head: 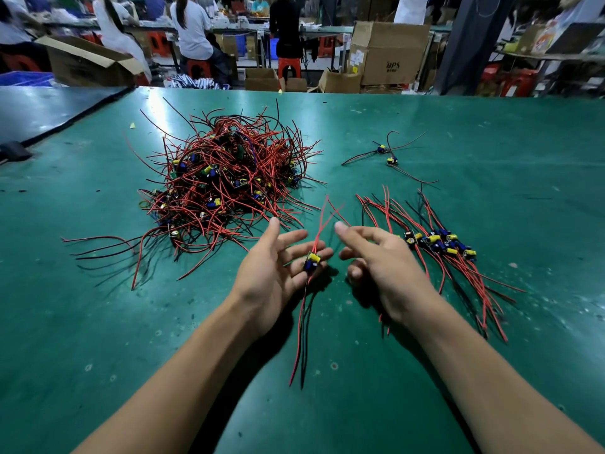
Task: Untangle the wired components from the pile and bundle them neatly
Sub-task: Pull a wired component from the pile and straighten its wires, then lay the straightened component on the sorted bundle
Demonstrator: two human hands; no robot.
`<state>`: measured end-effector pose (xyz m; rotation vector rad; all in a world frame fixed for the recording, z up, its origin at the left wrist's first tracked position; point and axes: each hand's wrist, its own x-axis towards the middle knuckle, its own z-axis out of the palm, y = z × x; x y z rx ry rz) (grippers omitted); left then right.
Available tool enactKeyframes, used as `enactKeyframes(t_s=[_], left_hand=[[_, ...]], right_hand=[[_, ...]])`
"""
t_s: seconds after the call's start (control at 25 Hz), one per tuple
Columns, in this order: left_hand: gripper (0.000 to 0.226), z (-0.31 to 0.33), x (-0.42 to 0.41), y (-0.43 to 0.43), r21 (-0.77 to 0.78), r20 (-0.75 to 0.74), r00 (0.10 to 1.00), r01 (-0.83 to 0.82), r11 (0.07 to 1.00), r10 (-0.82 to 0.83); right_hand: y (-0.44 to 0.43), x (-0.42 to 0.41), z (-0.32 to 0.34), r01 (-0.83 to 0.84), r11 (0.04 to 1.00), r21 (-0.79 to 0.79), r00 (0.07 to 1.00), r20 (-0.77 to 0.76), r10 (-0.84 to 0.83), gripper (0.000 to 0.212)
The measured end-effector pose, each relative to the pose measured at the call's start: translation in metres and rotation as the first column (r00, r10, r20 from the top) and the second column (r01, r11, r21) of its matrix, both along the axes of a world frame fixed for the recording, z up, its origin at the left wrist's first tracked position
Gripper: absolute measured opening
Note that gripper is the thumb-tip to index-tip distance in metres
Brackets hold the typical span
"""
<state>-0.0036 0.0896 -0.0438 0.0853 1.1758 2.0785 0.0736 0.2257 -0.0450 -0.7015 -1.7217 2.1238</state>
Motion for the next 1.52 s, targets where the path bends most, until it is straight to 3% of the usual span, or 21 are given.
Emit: enactKeyframes(t_s=[0.08, 0.16, 0.2, 0.36, 0.48, 0.6, 0.72, 0.84, 1.04, 1.2, 1.52], left_hand=[[0.061, 0.0, -0.003, -0.002, 0.071, 0.029, 0.999, -0.025, 0.997, 0.023], [0.064, -0.001, -0.004, -0.002, 0.112, 0.03, 1.0, -0.007, 0.994, 0.004], [0.066, -0.002, -0.003, -0.001, 0.117, 0.018, 1.0, 0.009, 0.993, -0.012], [0.07, -0.004, 0.001, 0.002, 0.082, -0.034, 0.997, 0.076, 0.994, -0.073], [0.071, -0.008, 0.004, 0.006, -0.046, -0.118, 0.988, 0.093, 0.995, -0.098], [0.071, -0.01, 0.004, 0.005, -0.075, -0.146, 0.984, 0.087, 0.993, -0.097], [0.072, -0.011, 0.004, 0.005, -0.09, -0.167, 0.98, 0.096, 0.991, -0.11], [0.072, -0.014, 0.004, 0.005, -0.092, -0.179, 0.977, 0.098, 0.991, -0.113], [0.072, -0.016, 0.003, 0.006, -0.079, -0.186, 0.977, 0.094, 0.992, -0.107], [0.073, -0.016, 0.002, 0.006, -0.077, -0.185, 0.977, 0.095, 0.992, -0.108], [0.074, -0.014, 0.003, 0.004, -0.082, -0.175, 0.978, 0.098, 0.992, -0.111]], right_hand=[[-0.013, 0.001, -0.005, -0.038, 0.946, 0.321, 0.999, 0.019, 0.034, 0.033], [-0.023, -0.001, -0.011, -0.057, 0.733, 0.677, 0.998, 0.04, 0.041, 0.027], [-0.025, -0.002, -0.014, -0.049, 0.653, 0.756, 0.999, 0.037, 0.032, 0.025], [-0.012, -0.003, -0.017, 0.05, 0.663, 0.747, 0.998, -0.016, -0.057, 0.016], [0.011, -0.003, -0.021, 0.096, 0.45, 0.888, 0.977, 0.003, -0.215, 0.017], [0.023, -0.004, -0.027, -0.06, 0.272, 0.961, 0.899, 0.17, -0.404, 0.023], [0.027, -0.005, -0.032, -0.129, 0.239, 0.962, 0.867, 0.227, -0.444, 0.038], [0.031, -0.006, -0.033, -0.088, 0.224, 0.971, 0.888, 0.178, -0.424, 0.032], [0.033, -0.009, -0.032, 0.031, 0.346, 0.938, 0.941, 0.09, -0.326, 0.016], [0.031, -0.007, -0.028, 0.083, 0.38, 0.921, 0.952, 0.039, -0.303, 0.016], [0.028, -0.003, -0.026, 0.011, 0.323, 0.946, 0.96, 0.08, -0.27, 0.03]])
